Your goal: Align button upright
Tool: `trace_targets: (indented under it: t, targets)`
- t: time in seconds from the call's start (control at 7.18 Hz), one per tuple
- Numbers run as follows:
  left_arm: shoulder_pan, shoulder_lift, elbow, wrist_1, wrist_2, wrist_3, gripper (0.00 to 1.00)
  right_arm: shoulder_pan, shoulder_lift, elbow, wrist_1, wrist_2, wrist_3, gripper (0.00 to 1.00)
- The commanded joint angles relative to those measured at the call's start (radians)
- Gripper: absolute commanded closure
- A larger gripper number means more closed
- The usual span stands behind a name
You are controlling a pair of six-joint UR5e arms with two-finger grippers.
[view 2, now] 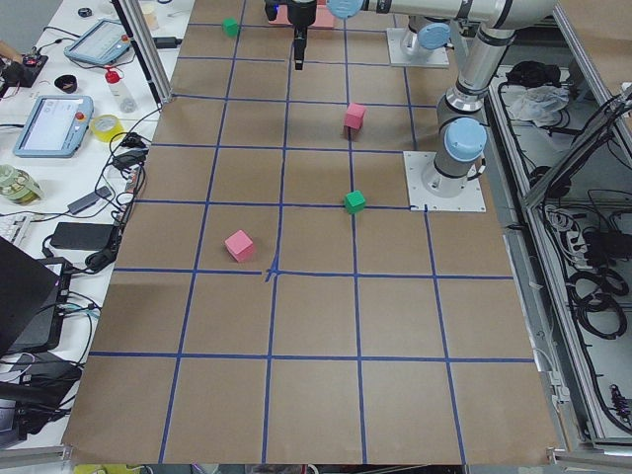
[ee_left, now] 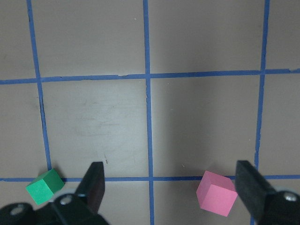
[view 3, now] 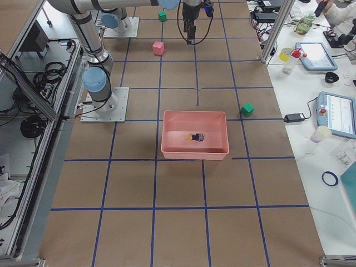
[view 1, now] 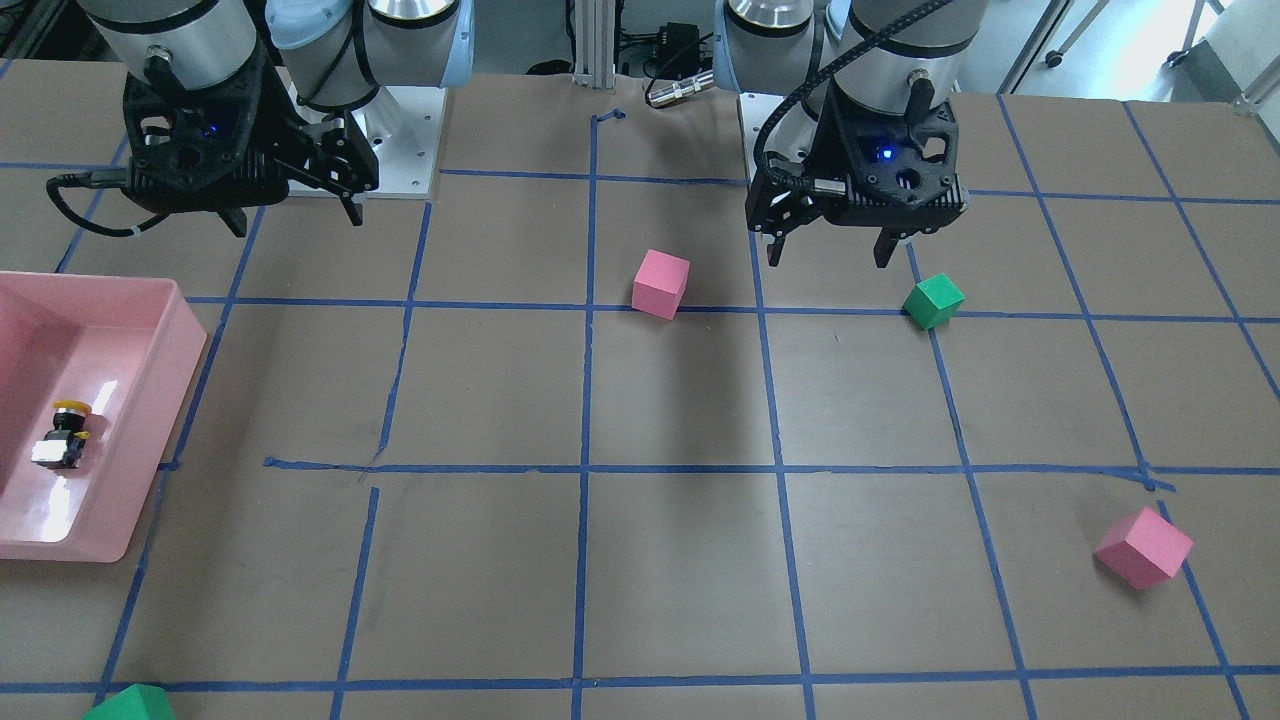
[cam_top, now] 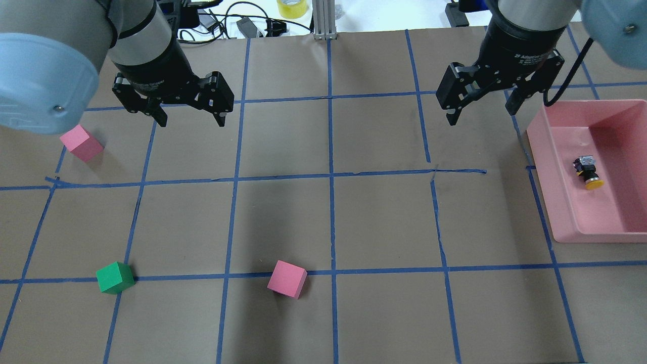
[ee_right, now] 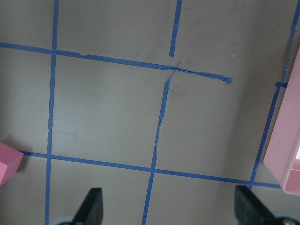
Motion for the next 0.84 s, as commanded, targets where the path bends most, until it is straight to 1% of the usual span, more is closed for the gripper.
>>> trace_targets:
  t: [0.0,0.42,0.7]
  targets:
    - [0.000,0.000,0.000,0.000,-0.001,0.000,0.00,-0.001,0.000,0.005,0.000,-0.003,0.000,0.00]
    - [0.001,0.000,0.000,0.000,0.001,0.000,0.00,-0.001,0.000,0.003,0.000,-0.003,-0.002,0.00]
    - [0.001,0.000,0.000,0.000,0.001,0.000,0.00,-0.003,0.000,0.003,0.000,-0.044,-0.017,0.00]
